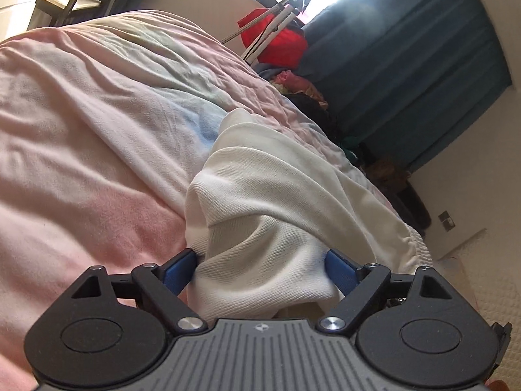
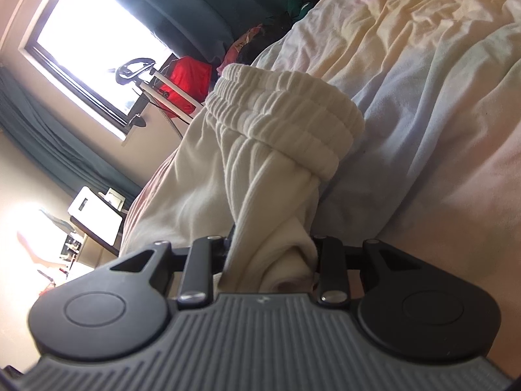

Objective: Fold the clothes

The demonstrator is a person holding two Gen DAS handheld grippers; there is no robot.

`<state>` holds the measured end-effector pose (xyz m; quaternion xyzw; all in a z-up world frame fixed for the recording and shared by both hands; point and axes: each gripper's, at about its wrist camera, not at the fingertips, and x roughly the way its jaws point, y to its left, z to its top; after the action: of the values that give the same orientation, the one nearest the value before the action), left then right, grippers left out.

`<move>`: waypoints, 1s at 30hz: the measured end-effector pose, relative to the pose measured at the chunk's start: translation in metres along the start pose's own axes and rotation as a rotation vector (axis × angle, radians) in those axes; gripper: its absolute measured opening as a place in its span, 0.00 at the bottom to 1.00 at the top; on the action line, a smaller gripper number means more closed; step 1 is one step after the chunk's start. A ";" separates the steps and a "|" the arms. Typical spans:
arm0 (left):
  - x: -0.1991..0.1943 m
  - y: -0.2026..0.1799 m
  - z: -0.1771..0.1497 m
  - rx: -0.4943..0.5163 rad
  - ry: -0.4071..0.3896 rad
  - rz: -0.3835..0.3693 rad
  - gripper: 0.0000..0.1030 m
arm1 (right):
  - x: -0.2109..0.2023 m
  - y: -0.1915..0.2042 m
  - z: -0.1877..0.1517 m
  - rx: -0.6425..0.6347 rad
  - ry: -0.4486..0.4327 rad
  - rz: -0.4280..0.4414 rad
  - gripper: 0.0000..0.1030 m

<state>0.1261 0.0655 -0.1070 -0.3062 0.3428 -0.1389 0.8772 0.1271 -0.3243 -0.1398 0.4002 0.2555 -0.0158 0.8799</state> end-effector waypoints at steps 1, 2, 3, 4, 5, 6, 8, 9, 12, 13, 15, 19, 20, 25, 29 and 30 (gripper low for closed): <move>0.000 0.001 0.000 -0.001 -0.006 0.002 0.82 | 0.000 0.001 0.000 -0.003 -0.002 -0.002 0.32; 0.000 0.002 0.001 -0.001 -0.011 0.003 0.77 | 0.000 0.001 0.000 -0.004 -0.003 -0.002 0.32; 0.000 0.003 0.000 0.003 -0.018 0.007 0.70 | -0.001 0.002 0.000 -0.004 -0.005 -0.002 0.32; 0.000 0.001 -0.001 0.020 -0.029 0.016 0.65 | -0.001 0.004 0.000 -0.016 -0.007 -0.004 0.31; -0.002 -0.001 -0.001 0.035 -0.041 0.022 0.62 | -0.003 0.008 0.000 -0.036 -0.015 -0.003 0.31; -0.003 -0.004 -0.002 0.050 -0.053 0.028 0.57 | -0.006 0.013 0.000 -0.056 -0.026 0.001 0.30; -0.007 -0.008 0.000 0.075 -0.078 0.024 0.48 | -0.014 0.021 0.001 -0.067 -0.052 0.025 0.29; -0.011 -0.011 0.001 0.085 -0.093 0.015 0.44 | -0.020 0.027 0.002 -0.081 -0.066 0.034 0.28; -0.029 -0.018 0.005 0.082 -0.141 -0.035 0.37 | -0.043 0.048 0.005 -0.154 -0.111 0.053 0.28; -0.035 -0.025 0.006 0.098 -0.152 -0.048 0.36 | -0.053 0.052 0.008 -0.158 -0.125 0.066 0.28; -0.051 -0.044 0.006 0.163 -0.188 -0.072 0.34 | -0.072 0.057 0.019 -0.157 -0.153 0.089 0.28; -0.054 -0.099 0.015 0.246 -0.213 -0.117 0.32 | -0.094 0.056 0.064 -0.134 -0.179 0.107 0.28; -0.045 -0.117 0.021 0.254 -0.197 -0.134 0.32 | -0.095 0.052 0.081 -0.127 -0.184 0.101 0.28; 0.027 -0.217 0.045 0.299 -0.118 -0.208 0.31 | -0.102 0.023 0.173 -0.085 -0.233 0.038 0.27; 0.128 -0.302 0.053 0.340 -0.032 -0.219 0.31 | -0.091 -0.014 0.259 -0.028 -0.276 -0.064 0.27; 0.156 -0.319 0.053 0.343 -0.004 -0.219 0.31 | -0.084 -0.024 0.281 -0.017 -0.283 -0.096 0.28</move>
<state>0.2650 -0.2282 0.0447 -0.1880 0.2771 -0.2893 0.8968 0.1710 -0.5555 0.0362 0.3738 0.1478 -0.1120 0.9088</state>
